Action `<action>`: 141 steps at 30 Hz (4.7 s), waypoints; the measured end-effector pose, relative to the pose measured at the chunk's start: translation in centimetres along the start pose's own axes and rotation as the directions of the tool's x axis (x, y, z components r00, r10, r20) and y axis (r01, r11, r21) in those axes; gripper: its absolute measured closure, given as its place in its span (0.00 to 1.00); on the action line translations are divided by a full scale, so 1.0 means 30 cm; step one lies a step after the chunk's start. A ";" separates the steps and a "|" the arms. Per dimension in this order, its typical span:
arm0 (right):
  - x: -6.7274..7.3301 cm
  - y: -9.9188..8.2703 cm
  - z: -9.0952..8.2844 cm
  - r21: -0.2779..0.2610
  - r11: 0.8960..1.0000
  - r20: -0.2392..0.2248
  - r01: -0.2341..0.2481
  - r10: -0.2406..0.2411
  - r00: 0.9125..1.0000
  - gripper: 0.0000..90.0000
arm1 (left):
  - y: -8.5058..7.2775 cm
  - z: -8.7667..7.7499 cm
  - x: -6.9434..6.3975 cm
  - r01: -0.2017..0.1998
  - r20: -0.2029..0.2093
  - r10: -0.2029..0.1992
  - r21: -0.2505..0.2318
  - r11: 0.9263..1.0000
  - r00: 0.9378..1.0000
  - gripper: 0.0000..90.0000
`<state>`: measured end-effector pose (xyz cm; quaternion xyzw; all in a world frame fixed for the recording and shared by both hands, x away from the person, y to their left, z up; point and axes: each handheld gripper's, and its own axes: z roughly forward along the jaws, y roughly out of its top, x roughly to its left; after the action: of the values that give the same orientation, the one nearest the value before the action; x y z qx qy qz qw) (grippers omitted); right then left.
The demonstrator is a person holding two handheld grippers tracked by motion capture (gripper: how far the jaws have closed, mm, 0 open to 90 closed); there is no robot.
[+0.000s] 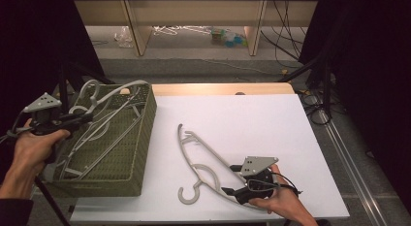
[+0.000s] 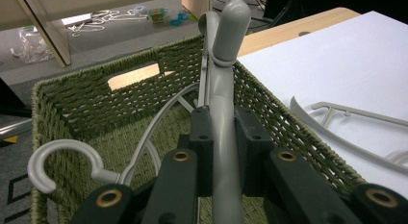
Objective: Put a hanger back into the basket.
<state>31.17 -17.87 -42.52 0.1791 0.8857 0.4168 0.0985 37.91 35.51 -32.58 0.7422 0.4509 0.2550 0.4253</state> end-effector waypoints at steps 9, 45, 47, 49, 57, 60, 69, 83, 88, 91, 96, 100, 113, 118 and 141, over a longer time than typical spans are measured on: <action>0.001 -0.001 0.004 0.004 1.000 0.002 -0.002 0.002 1.000 0.33 | 0.011 0.035 0.017 -0.026 0.010 0.026 0.059 0.998 1.000 0.88; -0.007 -0.006 0.006 0.011 1.000 -0.007 -0.003 0.003 1.000 0.33 | -0.209 0.174 0.149 0.034 -0.109 -0.013 0.195 0.980 0.994 0.84; -0.007 -0.007 0.005 0.019 1.000 -0.005 0.000 0.000 1.000 0.33 | -0.216 0.178 0.146 0.075 -0.135 -0.049 0.195 0.978 0.990 0.83; -0.006 -0.006 0.004 0.018 1.000 -0.008 -0.003 0.003 1.000 0.33 | -0.220 0.186 0.159 0.064 -0.129 -0.039 0.194 0.979 0.991 0.82; -0.006 -0.007 0.007 0.011 1.000 -0.009 -0.002 0.002 1.000 0.33 | -0.227 0.200 0.165 0.091 -0.187 -0.053 0.204 0.975 0.981 0.77; -0.007 -0.007 0.008 0.011 1.000 -0.005 -0.002 0.002 1.000 0.33 | -0.232 0.199 0.163 0.131 -0.225 -0.083 0.207 0.970 0.971 0.76; -0.007 -0.008 0.011 0.023 1.000 -0.013 -0.006 0.007 1.000 0.33 | -0.246 0.184 0.172 0.150 -0.245 -0.103 0.182 0.972 0.964 0.72; -0.005 -0.009 0.016 0.024 1.000 -0.011 -0.012 0.012 1.000 0.32 | -0.180 0.048 -0.002 0.183 -0.157 -0.185 -0.031 0.983 0.970 0.47; -0.003 -0.010 0.023 0.029 0.999 -0.013 -0.018 0.019 1.000 0.28 | -0.183 0.006 -0.121 0.170 -0.068 -0.179 -0.123 0.978 0.981 0.39; -0.001 -0.012 0.026 0.038 0.999 -0.007 -0.027 0.027 1.000 0.28 | -0.185 0.005 -0.202 0.131 0.016 -0.130 -0.128 0.983 0.991 0.35; 0.004 -0.019 0.040 0.062 0.997 -0.012 -0.037 0.038 0.999 0.28 | -0.183 0.014 -0.355 0.072 0.125 -0.050 -0.176 0.982 0.991 0.30; 0.011 -0.025 0.050 0.076 0.997 -0.014 -0.033 0.034 0.999 0.28 | -0.199 0.036 -0.459 0.021 0.197 0.017 -0.187 0.982 0.980 0.26; 0.015 -0.029 0.052 0.087 0.995 -0.013 -0.047 0.048 0.999 0.27 | -0.275 0.076 -0.643 -0.027 0.244 0.085 -0.230 0.973 0.966 0.21; 0.017 -0.030 0.055 0.094 0.994 -0.016 -0.047 0.049 0.999 0.27 | -0.300 0.083 -0.692 -0.017 0.270 0.080 -0.227 0.974 0.960 0.20; 0.038 -0.050 0.151 0.310 0.950 -0.039 -0.037 0.052 0.998 0.46 | -0.338 0.106 -0.732 -0.033 0.292 0.088 -0.187 0.982 0.952 0.19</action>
<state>31.24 -15.09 -46.58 0.2024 0.9378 0.2793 0.0391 25.58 17.13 -42.83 0.7442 0.3336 0.1924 0.5457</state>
